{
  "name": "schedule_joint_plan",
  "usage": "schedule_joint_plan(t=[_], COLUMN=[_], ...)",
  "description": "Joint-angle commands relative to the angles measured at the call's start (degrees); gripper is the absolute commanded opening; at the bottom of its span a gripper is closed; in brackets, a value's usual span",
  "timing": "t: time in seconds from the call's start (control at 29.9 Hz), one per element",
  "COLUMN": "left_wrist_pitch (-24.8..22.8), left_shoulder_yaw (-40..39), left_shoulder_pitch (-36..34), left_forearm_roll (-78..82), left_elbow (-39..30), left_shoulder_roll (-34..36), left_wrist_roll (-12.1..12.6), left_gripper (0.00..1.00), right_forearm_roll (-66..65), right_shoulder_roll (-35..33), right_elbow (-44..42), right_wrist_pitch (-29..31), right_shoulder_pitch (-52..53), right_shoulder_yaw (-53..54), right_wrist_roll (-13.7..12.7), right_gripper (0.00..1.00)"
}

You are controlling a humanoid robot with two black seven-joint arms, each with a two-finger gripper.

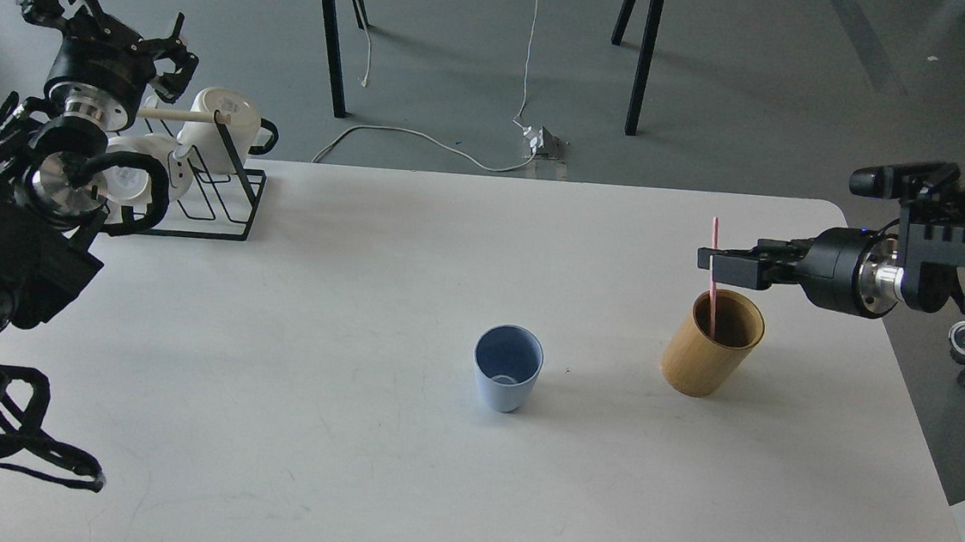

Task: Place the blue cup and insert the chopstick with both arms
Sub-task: 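Grasp the red straw in the tan cup with the right gripper and lift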

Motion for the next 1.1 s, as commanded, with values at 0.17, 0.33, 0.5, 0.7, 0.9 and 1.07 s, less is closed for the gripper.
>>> schedule_joint_plan(t=[0.17, 0.33, 0.5, 0.7, 0.9, 1.07], left_wrist_pitch=[0.00, 0.00, 0.00, 0.00, 0.00, 0.00], left_shoulder_yaw=[0.67, 0.76, 0.76, 0.85, 0.85, 0.94], left_shoulder_pitch=[0.24, 0.24, 0.24, 0.15, 0.15, 0.07], left_forearm_roll=[0.27, 0.27, 0.36, 0.36, 0.45, 0.53], left_elbow=[0.10, 0.18, 0.36, 0.27, 0.36, 0.36], left_shoulder_roll=[0.24, 0.32, 0.50, 0.41, 0.59, 0.68], left_wrist_roll=[0.01, 0.01, 0.01, 0.01, -0.08, 0.01], left_gripper=[0.99, 0.99, 0.99, 0.99, 0.99, 0.99], right_forearm_roll=[-3.70, -4.13, -5.81, -5.72, -5.46, -5.02], right_shoulder_roll=[5.70, 7.20, 7.20, 6.94, 3.96, -1.31], right_elbow=[-6.74, -9.73, -10.00, -9.21, -5.88, 0.54], right_wrist_pitch=[0.03, 0.03, 0.03, 0.03, 0.03, 0.29], right_shoulder_pitch=[5.74, 6.98, 7.24, 7.33, 7.68, 9.61], right_shoulder_yaw=[-9.02, -10.96, -10.96, -10.79, -10.61, -10.44], right_wrist_roll=[-0.12, -0.12, -0.12, -0.12, -0.21, -0.47], right_gripper=[0.45, 0.32, 0.15, 0.01, 0.01, 0.01])
